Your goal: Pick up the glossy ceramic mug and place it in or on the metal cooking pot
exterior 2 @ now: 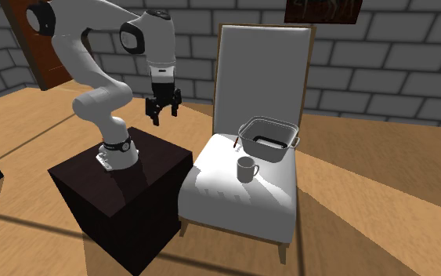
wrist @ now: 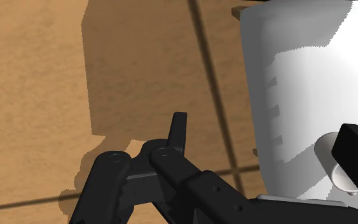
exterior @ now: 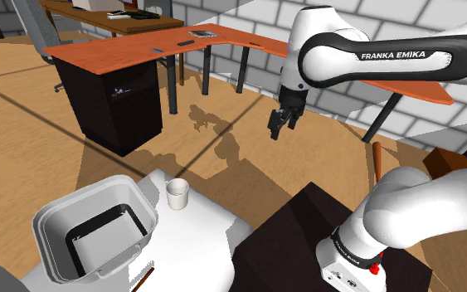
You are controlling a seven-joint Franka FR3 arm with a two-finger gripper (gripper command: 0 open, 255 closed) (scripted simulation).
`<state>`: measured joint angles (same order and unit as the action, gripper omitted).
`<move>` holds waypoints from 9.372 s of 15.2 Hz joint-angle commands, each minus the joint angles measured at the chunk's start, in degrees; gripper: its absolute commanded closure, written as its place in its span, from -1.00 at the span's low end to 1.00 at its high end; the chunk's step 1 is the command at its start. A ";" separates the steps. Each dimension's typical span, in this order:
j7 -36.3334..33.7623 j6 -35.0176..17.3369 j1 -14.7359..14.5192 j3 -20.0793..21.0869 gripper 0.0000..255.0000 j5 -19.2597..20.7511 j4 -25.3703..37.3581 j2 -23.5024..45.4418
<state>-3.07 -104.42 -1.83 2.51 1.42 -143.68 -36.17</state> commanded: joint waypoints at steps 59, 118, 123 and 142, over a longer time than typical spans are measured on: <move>-26.46 -46.65 -11.17 7.88 1.00 5.64 26.25 66.87; -45.18 -1.28 -30.41 13.87 1.00 9.76 83.92 79.54; -45.42 -4.90 -30.12 13.69 1.00 9.89 80.58 79.86; -46.04 -12.86 -29.82 13.15 1.00 10.66 75.09 82.44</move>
<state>-49.11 -117.26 -31.64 15.66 12.08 -68.59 46.28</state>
